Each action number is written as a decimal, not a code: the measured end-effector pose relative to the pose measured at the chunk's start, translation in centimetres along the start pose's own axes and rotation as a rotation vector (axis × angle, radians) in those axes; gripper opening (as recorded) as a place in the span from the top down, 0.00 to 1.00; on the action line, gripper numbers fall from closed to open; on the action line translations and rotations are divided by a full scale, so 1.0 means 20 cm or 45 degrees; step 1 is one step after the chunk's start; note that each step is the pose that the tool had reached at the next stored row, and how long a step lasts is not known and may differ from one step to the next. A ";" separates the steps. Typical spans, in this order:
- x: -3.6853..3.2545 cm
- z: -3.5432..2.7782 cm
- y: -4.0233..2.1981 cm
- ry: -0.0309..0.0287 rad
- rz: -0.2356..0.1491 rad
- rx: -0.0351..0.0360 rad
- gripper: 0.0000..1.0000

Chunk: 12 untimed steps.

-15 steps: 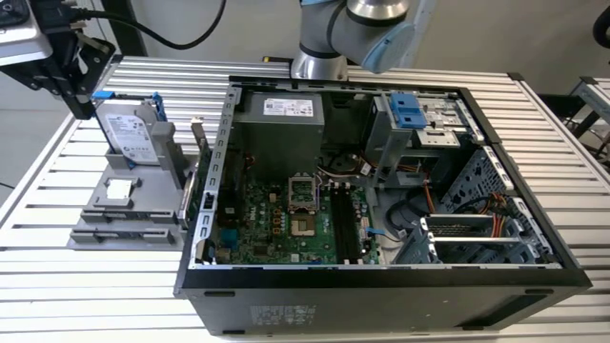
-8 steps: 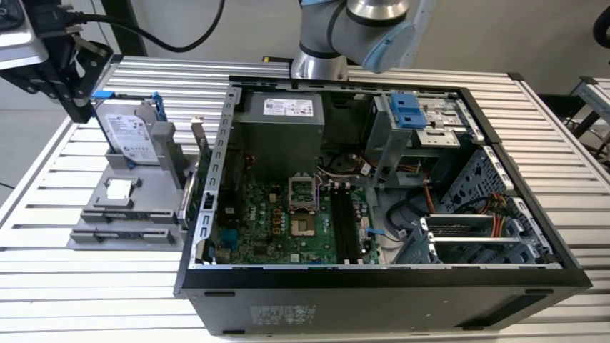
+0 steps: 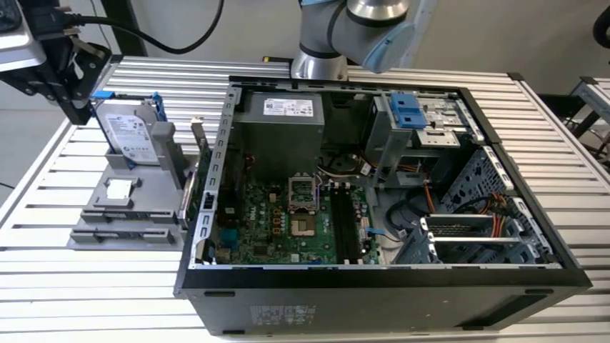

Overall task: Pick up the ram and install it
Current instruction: 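Pick up the ram and move it above insertion slot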

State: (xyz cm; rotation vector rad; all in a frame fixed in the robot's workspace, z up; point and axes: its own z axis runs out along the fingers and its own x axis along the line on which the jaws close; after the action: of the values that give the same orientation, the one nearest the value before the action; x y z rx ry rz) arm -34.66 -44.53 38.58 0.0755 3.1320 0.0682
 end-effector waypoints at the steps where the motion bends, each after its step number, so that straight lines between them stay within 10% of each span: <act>1: 0.000 0.000 -0.003 0.0002 0.000 0.0001 1.00; 12: -0.001 -0.001 -0.036 0.0002 0.000 0.0002 1.00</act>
State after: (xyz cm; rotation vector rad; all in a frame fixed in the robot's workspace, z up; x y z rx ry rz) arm -34.68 -45.25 38.57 0.0752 3.1321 0.0680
